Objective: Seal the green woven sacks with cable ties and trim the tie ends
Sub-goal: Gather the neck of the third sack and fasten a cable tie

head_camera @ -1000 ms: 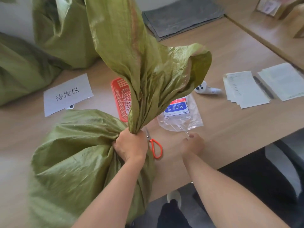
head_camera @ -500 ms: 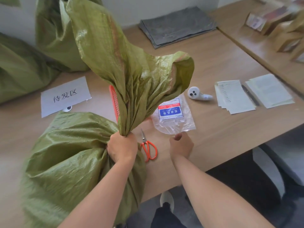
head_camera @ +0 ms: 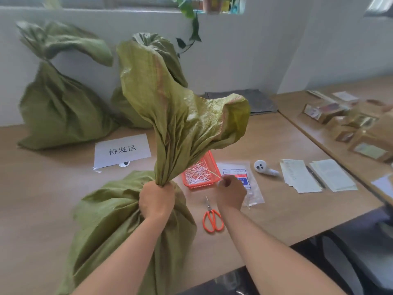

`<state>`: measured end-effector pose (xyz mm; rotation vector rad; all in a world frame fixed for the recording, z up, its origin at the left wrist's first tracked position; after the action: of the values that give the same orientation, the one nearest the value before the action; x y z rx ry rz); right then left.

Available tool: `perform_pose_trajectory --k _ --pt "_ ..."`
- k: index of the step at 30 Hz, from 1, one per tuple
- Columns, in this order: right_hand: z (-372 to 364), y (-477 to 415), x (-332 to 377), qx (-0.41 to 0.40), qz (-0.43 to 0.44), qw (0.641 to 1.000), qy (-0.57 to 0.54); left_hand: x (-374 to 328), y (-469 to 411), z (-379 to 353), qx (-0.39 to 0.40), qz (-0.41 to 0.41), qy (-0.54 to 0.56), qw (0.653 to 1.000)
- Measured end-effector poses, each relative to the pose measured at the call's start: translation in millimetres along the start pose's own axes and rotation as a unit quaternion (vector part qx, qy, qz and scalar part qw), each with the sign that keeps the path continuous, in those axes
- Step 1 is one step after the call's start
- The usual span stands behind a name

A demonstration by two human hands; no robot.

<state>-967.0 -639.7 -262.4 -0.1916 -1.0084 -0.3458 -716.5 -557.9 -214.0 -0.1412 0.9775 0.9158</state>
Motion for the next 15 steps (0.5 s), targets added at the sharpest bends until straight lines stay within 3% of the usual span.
perform_pose_trajectory --k 9,15 --pt "-100 121 175 0.159 0.137 0.976 -0.068 10 -46 145 0.032 -0.054 0.068 0.996" --pt "-139 179 245 0.242 0.205 0.946 -0.067 13 -71 211 0.027 -0.06 0.208 0.976"
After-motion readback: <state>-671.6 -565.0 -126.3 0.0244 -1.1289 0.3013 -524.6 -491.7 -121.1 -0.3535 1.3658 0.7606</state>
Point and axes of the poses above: each hand's wrist, its own y-axis away from the middle knuckle, its own z-axis out of the back of the hand, x = y × z, the point moved 8 cm from there along -y, towards the middle knuckle, and after that the axes turned 5 degrees about z, right-handed, at the moved point
